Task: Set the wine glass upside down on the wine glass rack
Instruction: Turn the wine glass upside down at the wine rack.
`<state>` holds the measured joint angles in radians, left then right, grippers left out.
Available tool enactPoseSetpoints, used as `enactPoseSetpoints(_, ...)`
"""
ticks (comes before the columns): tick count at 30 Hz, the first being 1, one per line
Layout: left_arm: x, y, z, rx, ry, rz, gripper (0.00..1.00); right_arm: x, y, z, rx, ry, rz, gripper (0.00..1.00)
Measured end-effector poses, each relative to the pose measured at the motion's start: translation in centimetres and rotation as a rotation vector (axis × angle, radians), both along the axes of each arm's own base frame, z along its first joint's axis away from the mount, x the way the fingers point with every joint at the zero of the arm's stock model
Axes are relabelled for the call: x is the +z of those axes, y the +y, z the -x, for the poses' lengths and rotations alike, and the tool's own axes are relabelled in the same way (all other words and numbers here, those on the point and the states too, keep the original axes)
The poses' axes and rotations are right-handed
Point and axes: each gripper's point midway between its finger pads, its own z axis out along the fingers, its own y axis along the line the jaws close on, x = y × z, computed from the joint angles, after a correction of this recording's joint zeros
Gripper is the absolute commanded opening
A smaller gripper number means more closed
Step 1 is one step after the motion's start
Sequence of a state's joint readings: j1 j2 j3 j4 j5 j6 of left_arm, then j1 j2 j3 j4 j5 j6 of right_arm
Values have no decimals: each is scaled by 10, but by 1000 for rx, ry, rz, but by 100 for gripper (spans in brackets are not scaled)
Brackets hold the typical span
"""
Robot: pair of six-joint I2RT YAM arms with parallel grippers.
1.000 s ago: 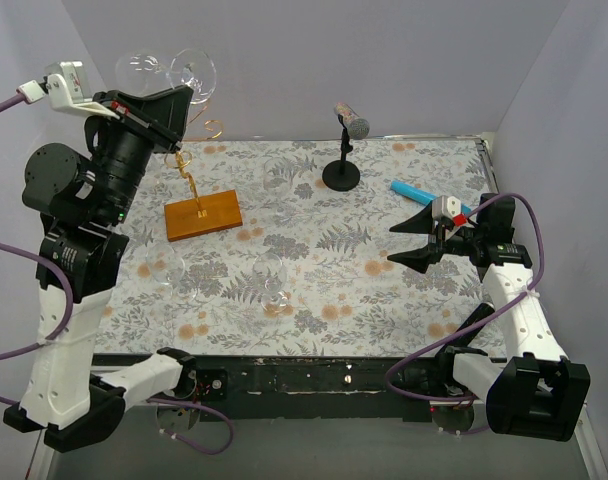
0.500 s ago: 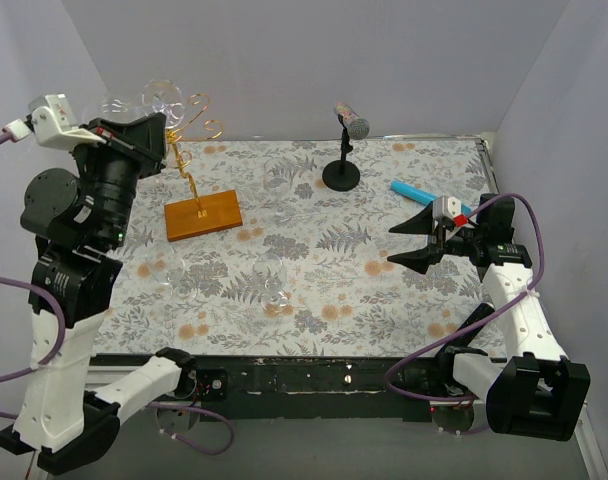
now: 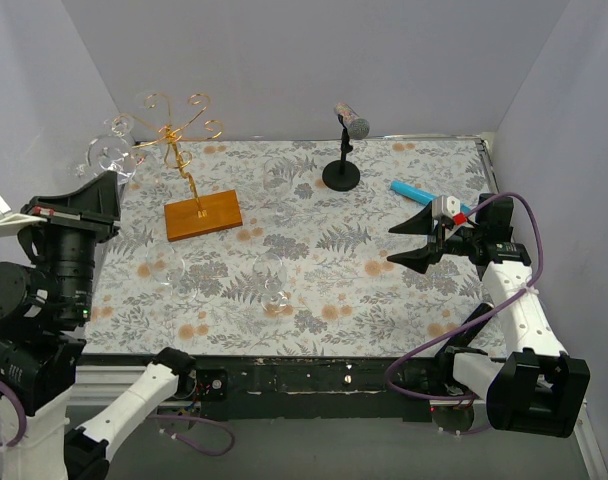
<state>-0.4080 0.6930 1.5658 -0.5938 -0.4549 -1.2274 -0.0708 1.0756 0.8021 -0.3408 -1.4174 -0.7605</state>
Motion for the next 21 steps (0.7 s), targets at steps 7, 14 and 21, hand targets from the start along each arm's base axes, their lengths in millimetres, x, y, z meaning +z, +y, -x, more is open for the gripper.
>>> enactPoseSetpoints(7,-67,-18,-16,-49,161,40,0,-1,0,-1,0,3,0,73)
enactPoseSetpoints(14,-102,-37,-28,-81,274,22,0,-1,0,-1,0,3,0,73)
enactPoseSetpoints(21,-108,-39,-36,-61,286,20,0,-1,0,-1,-1,4,0,73)
